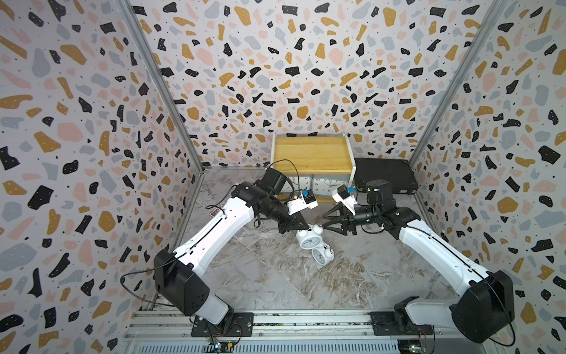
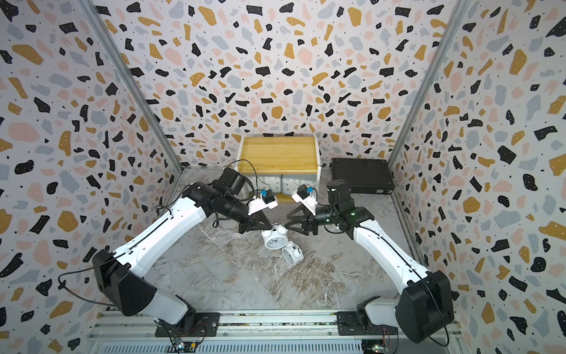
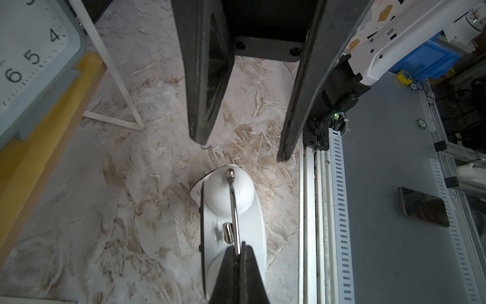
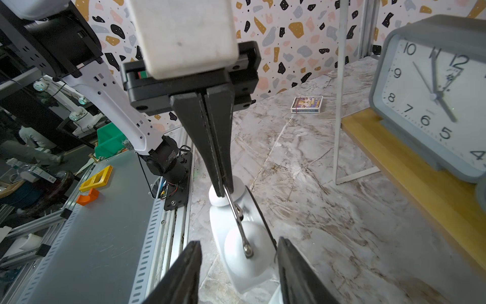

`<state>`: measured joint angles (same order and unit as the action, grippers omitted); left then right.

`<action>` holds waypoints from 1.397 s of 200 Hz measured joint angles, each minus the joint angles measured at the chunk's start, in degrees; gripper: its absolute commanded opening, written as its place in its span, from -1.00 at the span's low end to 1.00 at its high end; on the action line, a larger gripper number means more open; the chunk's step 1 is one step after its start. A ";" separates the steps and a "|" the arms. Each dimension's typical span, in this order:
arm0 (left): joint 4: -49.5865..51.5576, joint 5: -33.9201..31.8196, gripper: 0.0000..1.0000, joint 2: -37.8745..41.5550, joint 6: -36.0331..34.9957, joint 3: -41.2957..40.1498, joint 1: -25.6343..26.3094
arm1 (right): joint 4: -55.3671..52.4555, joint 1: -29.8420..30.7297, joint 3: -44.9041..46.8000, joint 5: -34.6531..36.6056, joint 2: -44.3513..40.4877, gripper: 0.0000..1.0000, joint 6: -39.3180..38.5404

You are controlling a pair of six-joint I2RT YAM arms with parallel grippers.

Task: Place the alarm clocks on the shelf by style
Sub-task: Pick up the alarm from the center of the board.

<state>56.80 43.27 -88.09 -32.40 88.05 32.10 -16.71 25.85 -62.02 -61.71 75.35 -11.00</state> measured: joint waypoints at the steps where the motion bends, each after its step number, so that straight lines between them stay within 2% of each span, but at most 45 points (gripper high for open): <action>1: 0.00 0.02 -1.00 -0.02 -0.02 0.02 0.00 | -0.07 0.04 -0.09 -0.04 0.09 -0.10 0.00; 83: 0.63 2.19 -1.00 -0.42 0.00 0.11 0.00 | -0.92 3.06 -0.48 -0.70 1.62 -0.20 -1.53; 128: 0.85 2.86 -1.00 -0.42 0.09 0.11 0.00 | -0.66 3.80 -0.96 -0.66 2.19 -0.48 -1.92; 165: 1.07 3.02 -1.00 -0.42 0.28 0.11 0.00 | -0.44 4.15 -1.03 -0.59 2.84 -0.61 -2.03; 203: 0.94 2.86 -1.00 -0.42 1.42 0.11 0.00 | -0.26 4.20 -1.07 -0.26 3.13 -1.00 -2.38; 216: 0.87 2.82 -1.00 -0.42 1.88 0.11 0.00 | -0.17 4.28 -1.16 0.02 3.13 -1.00 -2.32; 233: 0.24 2.32 -0.79 -0.42 2.75 0.11 -0.15 | -0.09 4.28 -1.22 0.76 3.13 -1.00 -2.38; 247: -0.94 2.36 -0.46 -0.20 3.96 -0.02 -0.50 | -0.02 4.28 -1.44 1.31 3.13 -1.00 -2.29; 279: -8.04 3.45 0.03 3.54 6.95 -3.52 -2.75 | -1.40 4.44 -2.40 2.82 3.10 -1.00 -2.29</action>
<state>48.75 46.72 -84.55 -25.45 84.53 29.34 -18.11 30.28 -64.42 -58.89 78.46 -13.30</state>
